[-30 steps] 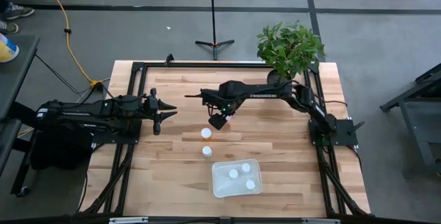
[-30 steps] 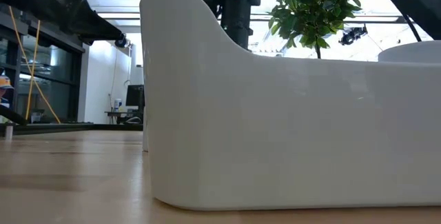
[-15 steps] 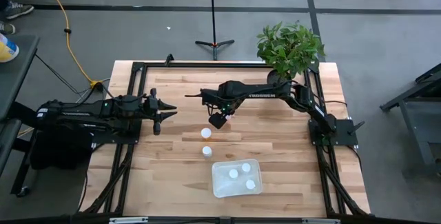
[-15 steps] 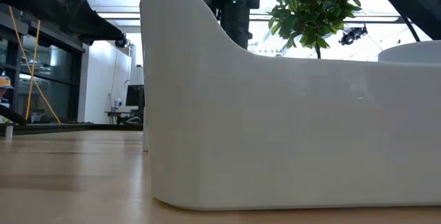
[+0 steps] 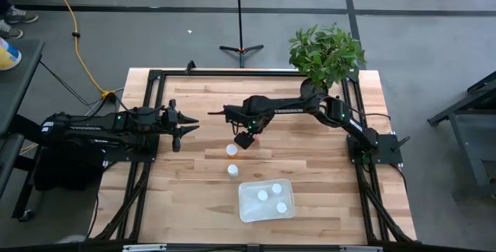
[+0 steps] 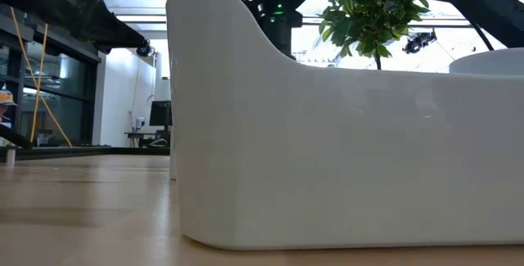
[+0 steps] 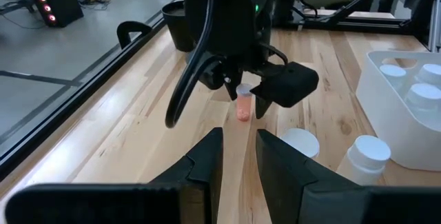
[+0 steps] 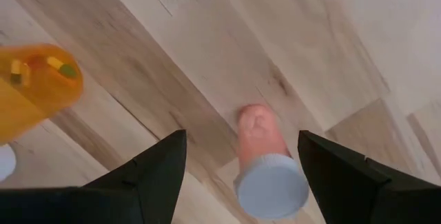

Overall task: Pick and place pill bottles into a basket
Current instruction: Put the pink pill bottle into the white bin

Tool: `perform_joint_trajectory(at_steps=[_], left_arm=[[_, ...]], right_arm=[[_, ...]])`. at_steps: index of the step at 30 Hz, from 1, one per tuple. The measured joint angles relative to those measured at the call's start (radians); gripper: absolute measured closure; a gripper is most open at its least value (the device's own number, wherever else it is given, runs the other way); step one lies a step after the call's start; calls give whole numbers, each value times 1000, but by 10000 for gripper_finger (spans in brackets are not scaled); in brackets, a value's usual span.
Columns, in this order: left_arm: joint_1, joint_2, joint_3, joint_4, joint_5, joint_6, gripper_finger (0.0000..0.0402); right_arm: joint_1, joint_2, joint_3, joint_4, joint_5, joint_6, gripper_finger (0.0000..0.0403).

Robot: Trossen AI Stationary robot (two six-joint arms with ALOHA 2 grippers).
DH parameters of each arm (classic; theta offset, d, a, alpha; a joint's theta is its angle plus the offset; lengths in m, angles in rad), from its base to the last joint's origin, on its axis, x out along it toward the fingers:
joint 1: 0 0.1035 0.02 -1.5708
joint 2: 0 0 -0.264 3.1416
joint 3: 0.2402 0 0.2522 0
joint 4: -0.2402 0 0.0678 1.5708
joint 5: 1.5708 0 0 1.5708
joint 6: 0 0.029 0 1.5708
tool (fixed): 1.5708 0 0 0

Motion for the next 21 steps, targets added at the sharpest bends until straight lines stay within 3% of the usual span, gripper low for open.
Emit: perform_joint_trajectory(at_steps=[13, 21], left_arm=[[0, 0, 0, 0, 0, 0, 277], [0, 0, 0, 0, 0, 0, 277]], right_arm=[[0, 0, 0, -3, 0, -19, 137], [0, 0, 0, -9, -14, -34, 182]])
